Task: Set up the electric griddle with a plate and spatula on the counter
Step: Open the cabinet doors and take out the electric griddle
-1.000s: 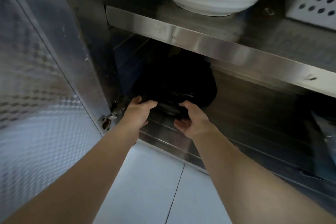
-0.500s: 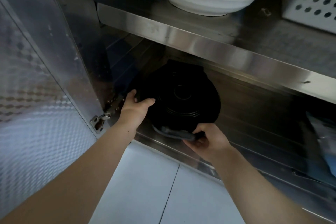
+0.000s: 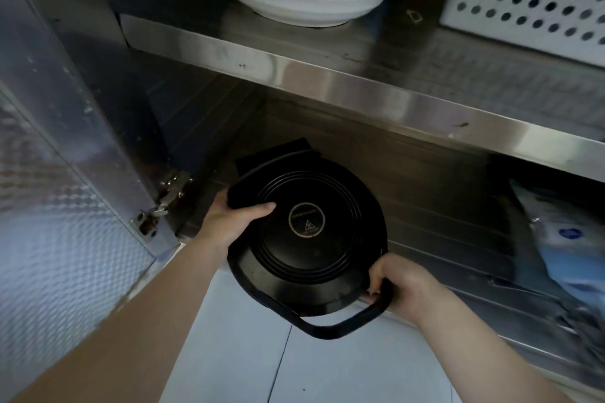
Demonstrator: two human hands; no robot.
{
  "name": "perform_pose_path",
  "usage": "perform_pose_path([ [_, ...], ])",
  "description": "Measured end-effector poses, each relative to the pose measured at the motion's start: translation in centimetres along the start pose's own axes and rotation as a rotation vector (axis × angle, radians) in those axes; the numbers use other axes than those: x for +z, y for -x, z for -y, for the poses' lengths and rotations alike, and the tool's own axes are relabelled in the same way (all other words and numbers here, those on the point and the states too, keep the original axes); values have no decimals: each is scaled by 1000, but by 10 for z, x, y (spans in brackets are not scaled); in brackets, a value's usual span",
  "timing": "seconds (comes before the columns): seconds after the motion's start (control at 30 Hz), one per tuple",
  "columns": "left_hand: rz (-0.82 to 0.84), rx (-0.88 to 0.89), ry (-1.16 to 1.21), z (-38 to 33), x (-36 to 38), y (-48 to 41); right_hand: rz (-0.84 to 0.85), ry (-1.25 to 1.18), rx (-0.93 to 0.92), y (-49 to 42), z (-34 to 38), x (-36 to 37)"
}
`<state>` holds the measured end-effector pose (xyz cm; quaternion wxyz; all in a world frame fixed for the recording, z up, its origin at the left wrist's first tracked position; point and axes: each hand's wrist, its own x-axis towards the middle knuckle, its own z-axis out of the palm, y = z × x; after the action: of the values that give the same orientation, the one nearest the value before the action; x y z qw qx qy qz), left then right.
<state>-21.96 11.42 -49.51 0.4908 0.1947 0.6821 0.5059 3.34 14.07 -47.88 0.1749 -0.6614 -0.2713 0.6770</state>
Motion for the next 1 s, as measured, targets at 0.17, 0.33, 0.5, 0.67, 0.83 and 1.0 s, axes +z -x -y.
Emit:
perform_pose_path([
  [0.17, 29, -29, -68, 6, -4, 2, 25, 13, 22, -2, 3, -5],
  [0.33, 61, -89, -107, 9, -18, 2, 32, 53, -43, -9, 27, -6],
  [0.5, 87, -112, -64, 10, -19, -2, 8, 194, -201, -24, 52, 5],
  [0.67, 136, -135, -13, 11, -18, -4, 65, 178, -239, -34, 57, 10],
  [0.83, 176, -138, 52, 5, -19, 8, 69, 124, -207, -29, 49, 10],
  [1.0, 123, -178, 46, -2, -30, 56, 118, 70, -130, 7, 25, 8],
])
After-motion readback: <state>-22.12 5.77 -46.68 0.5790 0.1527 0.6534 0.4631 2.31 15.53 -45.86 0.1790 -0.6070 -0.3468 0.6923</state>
